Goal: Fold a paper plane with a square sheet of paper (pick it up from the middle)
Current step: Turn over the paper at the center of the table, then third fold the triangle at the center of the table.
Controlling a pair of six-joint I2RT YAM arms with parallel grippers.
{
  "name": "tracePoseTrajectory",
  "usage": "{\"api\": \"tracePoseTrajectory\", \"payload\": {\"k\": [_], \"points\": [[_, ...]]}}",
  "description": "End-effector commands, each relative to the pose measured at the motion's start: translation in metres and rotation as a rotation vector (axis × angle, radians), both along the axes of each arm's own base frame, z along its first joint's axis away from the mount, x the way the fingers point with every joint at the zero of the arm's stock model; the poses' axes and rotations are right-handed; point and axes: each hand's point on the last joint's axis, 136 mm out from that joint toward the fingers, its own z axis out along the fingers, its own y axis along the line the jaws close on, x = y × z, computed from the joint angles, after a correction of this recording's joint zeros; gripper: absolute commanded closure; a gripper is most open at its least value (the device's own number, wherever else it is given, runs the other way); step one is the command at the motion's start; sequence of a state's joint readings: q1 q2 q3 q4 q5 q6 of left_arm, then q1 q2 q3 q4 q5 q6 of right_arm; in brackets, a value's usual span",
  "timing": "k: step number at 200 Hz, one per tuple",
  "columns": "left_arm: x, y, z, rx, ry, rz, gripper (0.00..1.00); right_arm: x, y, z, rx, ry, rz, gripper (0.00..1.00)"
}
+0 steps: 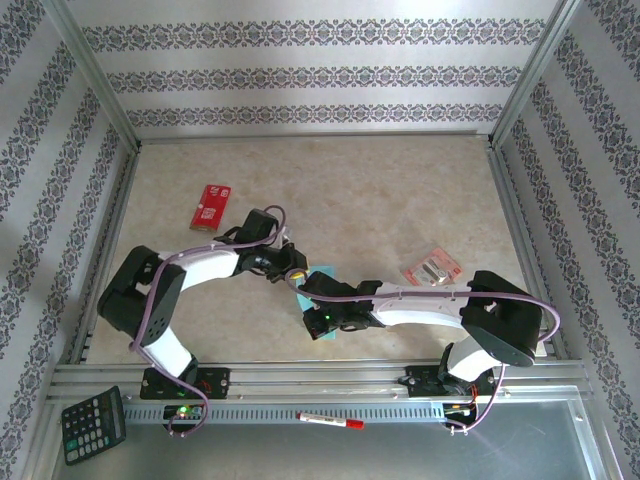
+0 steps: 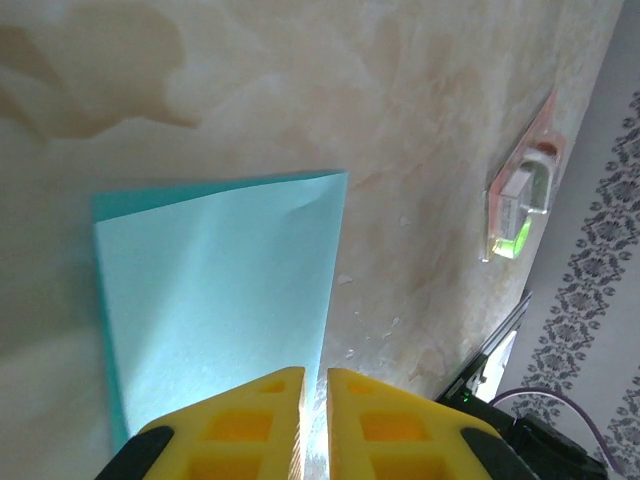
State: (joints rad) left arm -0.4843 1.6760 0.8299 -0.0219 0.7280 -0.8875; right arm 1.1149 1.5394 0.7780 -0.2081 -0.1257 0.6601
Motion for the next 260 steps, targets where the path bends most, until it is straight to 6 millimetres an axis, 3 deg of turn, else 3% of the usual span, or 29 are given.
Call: {"api": "tracePoseTrajectory", "payload": {"k": [1, 47, 113, 193, 260], "points": [[-0.001, -0.012, -0.007, -0.007, 0.001, -0.048, 0.87, 0.003, 0.000, 0.007, 0.036, -0.005, -0.021, 0.95], [-0.004, -0.012, -0.031, 0.036, 0.044, -0.085, 0.87, 0.006, 0.002, 0.007, 0.053, -0.001, -0.021, 0.91], [-0.011, -0.009, -0.050, 0.070, 0.075, -0.116, 0.87, 0.006, -0.004, 0.009, 0.065, -0.001, -0.023, 0.82], [-0.011, -0.008, -0.053, 0.073, 0.081, -0.122, 0.87, 0.013, -0.011, 0.012, 0.086, -0.012, -0.048, 0.78], [-0.012, -0.008, -0.055, 0.073, 0.085, -0.128, 0.88, 0.022, -0.009, 0.013, 0.112, -0.002, -0.061, 0.83]]}}
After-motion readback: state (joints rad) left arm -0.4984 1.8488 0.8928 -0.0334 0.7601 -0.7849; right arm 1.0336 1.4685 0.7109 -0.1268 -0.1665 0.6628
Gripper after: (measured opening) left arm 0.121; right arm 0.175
